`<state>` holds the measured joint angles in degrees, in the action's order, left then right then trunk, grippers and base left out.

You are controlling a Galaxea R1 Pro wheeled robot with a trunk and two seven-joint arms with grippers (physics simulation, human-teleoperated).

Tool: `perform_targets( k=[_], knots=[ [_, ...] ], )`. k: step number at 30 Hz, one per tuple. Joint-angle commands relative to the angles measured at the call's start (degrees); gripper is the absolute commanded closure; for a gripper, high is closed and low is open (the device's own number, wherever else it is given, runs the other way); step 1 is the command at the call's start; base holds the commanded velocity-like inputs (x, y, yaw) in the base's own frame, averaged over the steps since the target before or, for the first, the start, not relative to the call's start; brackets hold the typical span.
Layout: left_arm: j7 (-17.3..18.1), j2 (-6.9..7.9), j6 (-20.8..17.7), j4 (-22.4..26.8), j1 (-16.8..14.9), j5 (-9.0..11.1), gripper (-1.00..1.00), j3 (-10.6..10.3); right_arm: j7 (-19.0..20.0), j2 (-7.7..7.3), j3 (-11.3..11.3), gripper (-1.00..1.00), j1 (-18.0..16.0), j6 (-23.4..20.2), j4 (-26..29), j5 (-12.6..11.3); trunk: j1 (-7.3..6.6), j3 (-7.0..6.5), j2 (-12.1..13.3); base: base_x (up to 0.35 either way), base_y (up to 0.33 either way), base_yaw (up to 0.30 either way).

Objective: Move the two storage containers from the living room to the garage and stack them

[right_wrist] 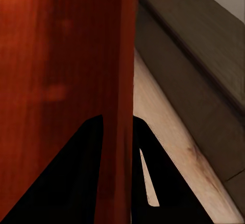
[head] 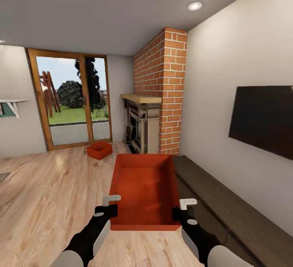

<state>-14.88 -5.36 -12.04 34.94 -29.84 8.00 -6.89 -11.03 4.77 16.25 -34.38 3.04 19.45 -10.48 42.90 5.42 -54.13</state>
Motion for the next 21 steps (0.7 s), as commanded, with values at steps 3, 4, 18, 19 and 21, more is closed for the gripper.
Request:
perform_targets(
  k=[3, 4, 18, 19, 21],
  knots=[
    [-2.09, 0.09, -0.44, 0.21, -0.04, -0.88, 1.0, -0.23, -0.31, -0.02, 0.19, 1.0, -0.07, 0.21, -0.03, -0.85, 0.01, 0.09, -0.08, 0.0, 0.0, 0.27],
    [-2.09, 0.09, -0.44, 0.21, -0.04, -0.88, 1.0, -0.21, -0.31, -0.02, 0.19, 1.0, -0.07, 0.21, -0.03, -0.85, 0.01, 0.09, -0.08, 0.0, 0.0, 0.27],
    [-2.13, 0.08, -0.44, 0.38, -0.04, -0.88, 1.0, -0.14, -0.31, -0.02, 0.18, 1.0, -0.07, 0.21, -0.03, -0.85, 0.01, 0.09, -0.08, 0.0, 0.0, 0.27],
    [-2.15, 0.09, -0.44, 0.38, -0.04, -0.88, 1.0, -0.14, -0.31, -0.02, 0.18, 1.0, -0.07, 0.21, -0.03, -0.85, 0.01, 0.09, -0.08, 0.0, 0.0, 0.27],
    [-2.16, 0.09, -0.44, 0.39, -0.04, -0.88, 1.0, -0.14, -0.31, -0.02, 0.19, 1.0, -0.07, 0.21, -0.03, -0.85, 0.01, 0.09, -0.08, 0.0, 0.0, 0.27]
  ],
)
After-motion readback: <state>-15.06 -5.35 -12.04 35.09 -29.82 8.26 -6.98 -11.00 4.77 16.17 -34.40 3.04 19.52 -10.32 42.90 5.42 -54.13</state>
